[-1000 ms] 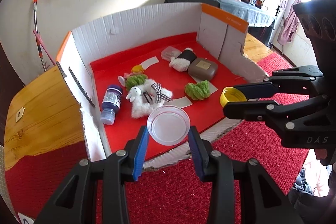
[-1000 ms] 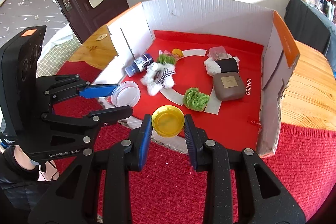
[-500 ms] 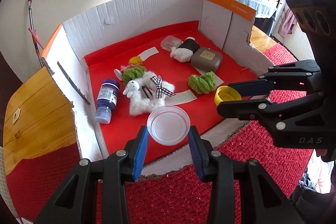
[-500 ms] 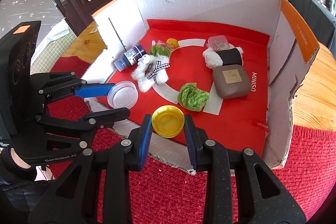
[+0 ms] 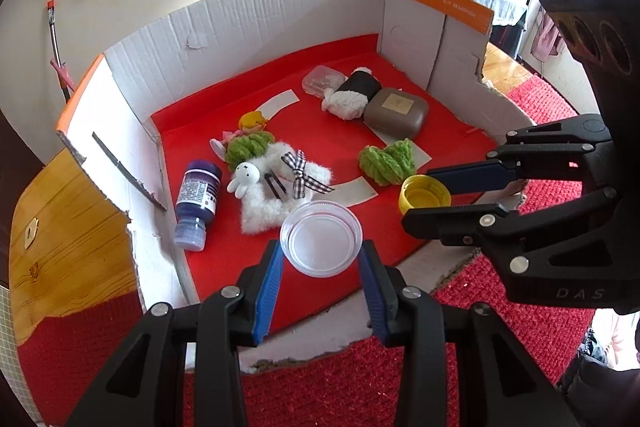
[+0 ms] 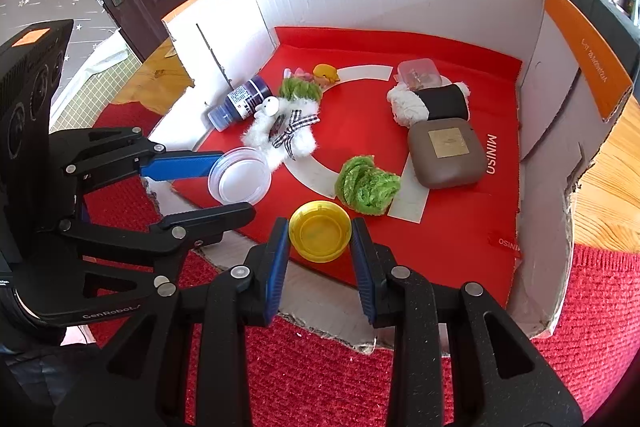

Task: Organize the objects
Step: 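Carry the clear lid and yellow cap with both tools into the cardboard box, then lower the clear lid and yellow cap onto the felt and open both tools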

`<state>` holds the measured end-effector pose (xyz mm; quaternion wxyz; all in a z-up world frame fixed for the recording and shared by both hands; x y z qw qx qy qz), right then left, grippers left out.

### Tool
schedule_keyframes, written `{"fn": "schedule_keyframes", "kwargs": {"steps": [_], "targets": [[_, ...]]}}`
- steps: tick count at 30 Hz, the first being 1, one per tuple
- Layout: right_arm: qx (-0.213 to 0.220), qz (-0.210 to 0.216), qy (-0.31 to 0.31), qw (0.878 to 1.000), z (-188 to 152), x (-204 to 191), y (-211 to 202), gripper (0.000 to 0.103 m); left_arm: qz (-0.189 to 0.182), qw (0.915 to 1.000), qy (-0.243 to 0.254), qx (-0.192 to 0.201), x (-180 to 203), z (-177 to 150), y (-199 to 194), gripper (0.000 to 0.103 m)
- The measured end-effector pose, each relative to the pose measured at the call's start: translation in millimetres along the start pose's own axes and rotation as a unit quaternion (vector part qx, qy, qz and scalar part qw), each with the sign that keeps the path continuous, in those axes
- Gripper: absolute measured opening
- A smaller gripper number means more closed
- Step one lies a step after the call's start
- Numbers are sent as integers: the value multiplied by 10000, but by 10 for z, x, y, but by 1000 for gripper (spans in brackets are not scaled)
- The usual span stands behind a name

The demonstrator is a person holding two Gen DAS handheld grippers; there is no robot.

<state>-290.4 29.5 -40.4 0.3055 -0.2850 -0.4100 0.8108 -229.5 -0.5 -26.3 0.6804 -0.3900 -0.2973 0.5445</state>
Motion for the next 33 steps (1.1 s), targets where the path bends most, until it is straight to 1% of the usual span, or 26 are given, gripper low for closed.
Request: {"fn": "schedule_keyframes", "kwargs": {"steps": [17,25,31,33], "targets": [[-35,-55,81,9999,27,112,122,29,-98,9998,-148,-64,-90,42,173,40],[75,-390,-65,9992,73,146,143,29,-188,9996,-209,-25,-104,57,172,40],[167,-681,-165,9974,104,188,156,29,-84,9995,-252,160,-130,91,117,40],[186,-748,-181,9969,109,208,158,29,-140,9993,-293,191,-145,105,100,40]]}}
Point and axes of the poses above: each gripper's, at about its wrist camera, not at the fingertips, and y roughly the way its jaws point, x to its right, z to its top, the point moved 7 cm from there along y, roughly the way its jaws point
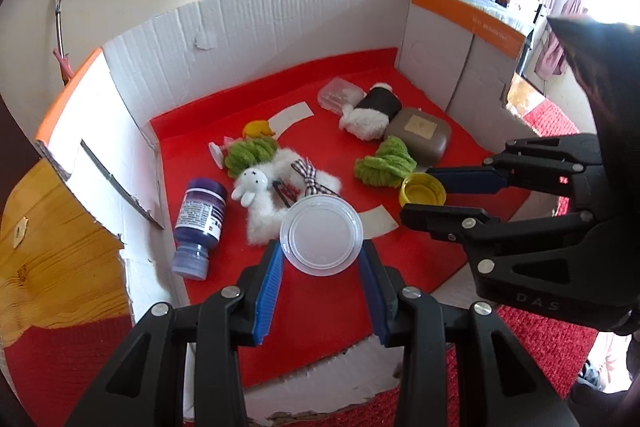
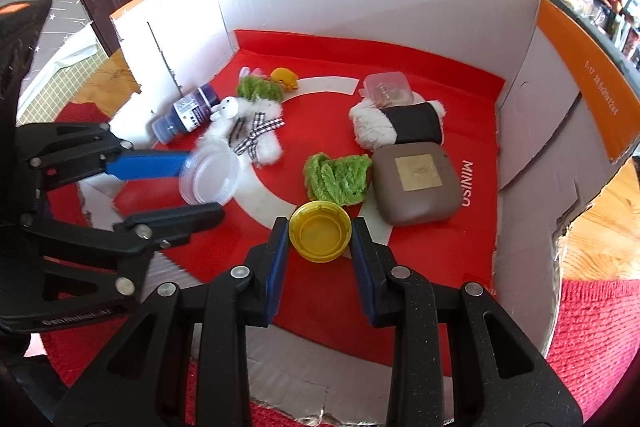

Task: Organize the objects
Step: 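Lower the clear lid and yellow cap onto the felt and open both tools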

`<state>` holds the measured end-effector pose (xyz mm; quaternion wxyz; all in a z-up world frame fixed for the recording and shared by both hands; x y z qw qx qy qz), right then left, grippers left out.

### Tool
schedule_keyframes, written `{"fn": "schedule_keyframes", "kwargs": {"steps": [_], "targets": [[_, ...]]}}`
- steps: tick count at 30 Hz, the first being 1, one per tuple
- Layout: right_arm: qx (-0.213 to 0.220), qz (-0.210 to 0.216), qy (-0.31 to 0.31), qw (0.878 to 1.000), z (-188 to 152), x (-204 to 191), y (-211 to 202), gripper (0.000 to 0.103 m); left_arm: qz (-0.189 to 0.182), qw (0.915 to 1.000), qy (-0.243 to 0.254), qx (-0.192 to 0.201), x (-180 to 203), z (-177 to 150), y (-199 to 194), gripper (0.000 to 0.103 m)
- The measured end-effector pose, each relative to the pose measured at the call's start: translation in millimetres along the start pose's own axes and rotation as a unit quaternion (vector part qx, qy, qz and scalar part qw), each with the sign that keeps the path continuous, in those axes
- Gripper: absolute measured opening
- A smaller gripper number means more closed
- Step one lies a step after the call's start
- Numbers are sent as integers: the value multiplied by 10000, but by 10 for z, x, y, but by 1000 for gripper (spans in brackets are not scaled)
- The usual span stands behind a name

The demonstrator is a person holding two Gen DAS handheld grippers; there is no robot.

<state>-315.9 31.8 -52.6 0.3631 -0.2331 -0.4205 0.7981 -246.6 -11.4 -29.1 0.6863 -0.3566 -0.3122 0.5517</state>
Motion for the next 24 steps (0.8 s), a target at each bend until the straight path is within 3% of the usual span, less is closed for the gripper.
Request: {"fn": "schedule_keyframes", "kwargs": {"steps": [24], "targets": [[88,-44,98,9999,41,99,28,29,121,9998,-154,-75,-58,31,156,39]]}}
Point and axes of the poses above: each gripper's, at about its wrist camera, not at the fingertips, and y roughly the way its jaws point, x to its right, z to its top, the point moved 7 cm from there along y, roughly the way its jaws point
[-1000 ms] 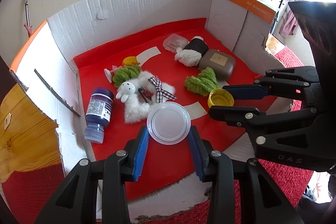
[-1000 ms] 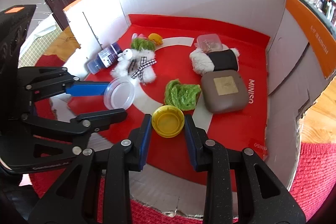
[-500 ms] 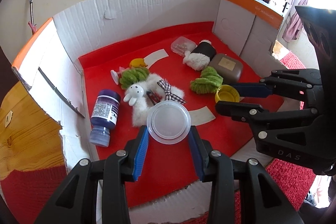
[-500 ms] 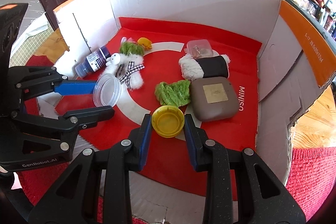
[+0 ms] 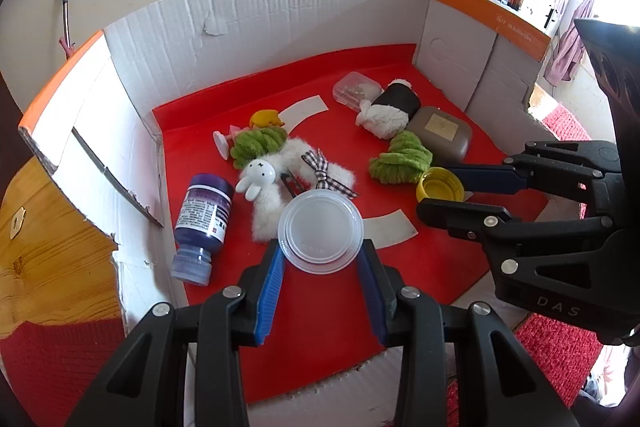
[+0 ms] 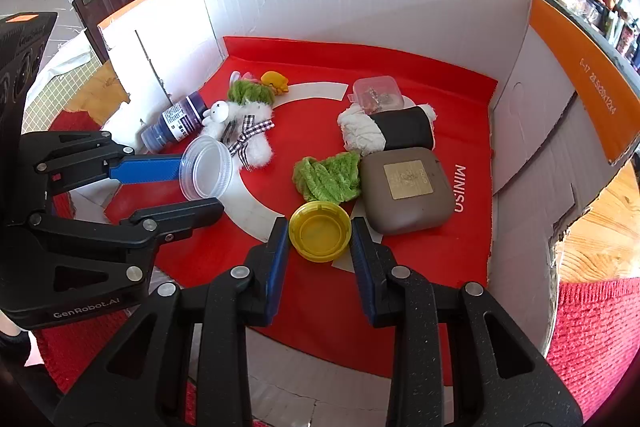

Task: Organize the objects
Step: 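Lower the clear lid and yellow cap onto the felt and open both tools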

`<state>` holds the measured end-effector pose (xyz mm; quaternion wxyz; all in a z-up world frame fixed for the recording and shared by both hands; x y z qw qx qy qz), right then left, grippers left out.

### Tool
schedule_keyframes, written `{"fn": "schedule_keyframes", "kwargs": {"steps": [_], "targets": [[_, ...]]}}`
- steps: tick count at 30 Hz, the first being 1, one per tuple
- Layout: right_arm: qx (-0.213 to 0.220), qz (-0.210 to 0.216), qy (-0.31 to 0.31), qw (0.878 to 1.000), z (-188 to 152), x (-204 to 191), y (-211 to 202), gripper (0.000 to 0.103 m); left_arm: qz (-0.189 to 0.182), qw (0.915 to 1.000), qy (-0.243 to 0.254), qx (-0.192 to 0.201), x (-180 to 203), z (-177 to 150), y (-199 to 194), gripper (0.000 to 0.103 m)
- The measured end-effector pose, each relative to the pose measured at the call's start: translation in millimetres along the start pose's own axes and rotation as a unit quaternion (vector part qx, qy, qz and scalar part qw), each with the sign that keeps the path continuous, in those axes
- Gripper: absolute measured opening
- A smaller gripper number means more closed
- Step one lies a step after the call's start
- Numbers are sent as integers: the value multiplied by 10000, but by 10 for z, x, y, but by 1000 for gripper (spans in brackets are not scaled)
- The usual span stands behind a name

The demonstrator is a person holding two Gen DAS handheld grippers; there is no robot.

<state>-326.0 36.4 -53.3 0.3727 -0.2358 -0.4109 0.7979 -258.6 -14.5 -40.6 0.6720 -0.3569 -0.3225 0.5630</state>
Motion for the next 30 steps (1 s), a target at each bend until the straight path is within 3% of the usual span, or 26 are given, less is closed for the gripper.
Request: {"fn": "schedule_keyframes", "kwargs": {"steps": [25,27,29,30], "targets": [[99,69,50,9999,-37,46,-76,30,58,9999,-63,79,-78,-32,-89,52],[120,54,54,9999,-67,42,-109,32,62,9999,-64,91,-80,-34,-104,52],[149,48,64,9999,-79,36,-130,50,77,9999,-54,106,-77,-38,-115,52],[187,34,73,9998,-88,43,-148,54,91,9999,-53,116,-74,-42,-123,52]]}}
Point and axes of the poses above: each gripper's, at about its wrist camera, not at the fingertips, and y roughly the way its jaws point, x to its right, z to its top, the point moved 7 cm from there along y, roughly the way its jaws point
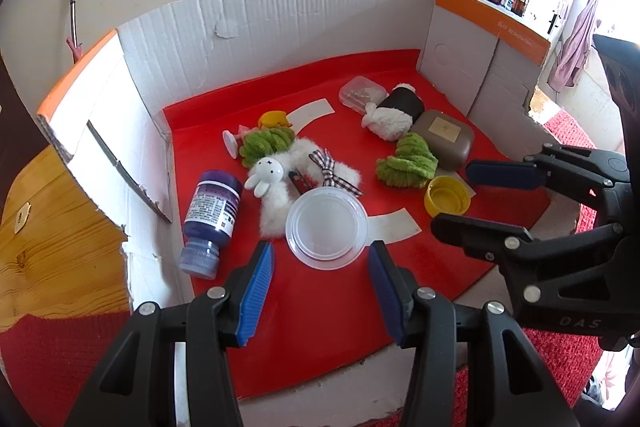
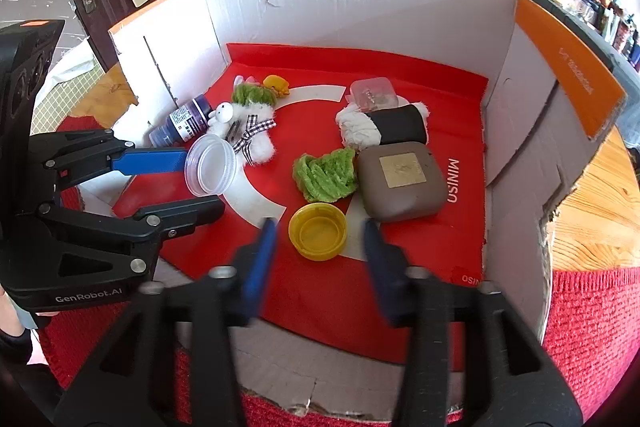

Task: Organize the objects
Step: 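Lower the clear lid and yellow cap onto the felt and open both tools, then withdraw both open tools up and back from the cardboard box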

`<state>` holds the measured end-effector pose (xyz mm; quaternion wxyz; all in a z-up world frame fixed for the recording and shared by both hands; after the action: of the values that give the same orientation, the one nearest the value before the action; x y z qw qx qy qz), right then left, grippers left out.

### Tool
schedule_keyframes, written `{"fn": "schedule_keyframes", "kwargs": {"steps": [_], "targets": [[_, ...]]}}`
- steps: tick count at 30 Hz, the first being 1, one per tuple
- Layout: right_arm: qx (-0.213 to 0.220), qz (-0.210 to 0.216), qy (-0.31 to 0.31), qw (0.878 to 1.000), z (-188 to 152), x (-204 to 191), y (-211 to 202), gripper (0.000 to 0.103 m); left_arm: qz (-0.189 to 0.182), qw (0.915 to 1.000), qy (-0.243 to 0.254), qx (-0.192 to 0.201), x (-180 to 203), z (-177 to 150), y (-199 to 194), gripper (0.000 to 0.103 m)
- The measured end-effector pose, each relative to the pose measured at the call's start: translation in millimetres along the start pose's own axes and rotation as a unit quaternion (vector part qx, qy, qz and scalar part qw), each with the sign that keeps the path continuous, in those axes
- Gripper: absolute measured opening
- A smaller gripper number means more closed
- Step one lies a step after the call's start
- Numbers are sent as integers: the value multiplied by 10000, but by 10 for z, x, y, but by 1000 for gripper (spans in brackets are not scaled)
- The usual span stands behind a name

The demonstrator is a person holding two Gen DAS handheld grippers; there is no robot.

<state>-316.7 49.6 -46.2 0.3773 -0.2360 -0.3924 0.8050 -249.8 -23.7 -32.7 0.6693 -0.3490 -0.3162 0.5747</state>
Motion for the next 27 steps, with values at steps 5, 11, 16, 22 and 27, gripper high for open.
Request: {"fn": "schedule_keyframes", "kwargs": {"steps": [5,11,16,22,27], "targets": [[53,17,37,10000,-16,13,-28,55,95,9999,1,99,6,-8,-60,52],[215,21,96,9997,-17,-11,-103,55,217,9992,-108,313,-22,-20,-181,58],[398,-11,168,9991,-35,-15,-198,57,345,9979,-242,501,-57,-53,-275,61],[605,-58,232,9979,-33,-40,-282,62,493,9958,-302,705,-43,-114,-379,65],[878,-104,388,9953,-39,-31,-383,69,599,9928,-446,939,-60,-137,-495,72]]}}
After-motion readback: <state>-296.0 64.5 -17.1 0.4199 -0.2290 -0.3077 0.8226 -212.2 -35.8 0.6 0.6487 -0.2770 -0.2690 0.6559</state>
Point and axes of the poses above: each gripper's, at about its wrist camera, not at the fingertips, and y roughly the way its jaws point, x to its right, z to its top, the point moved 7 cm from there along y, roughly the way its jaws point
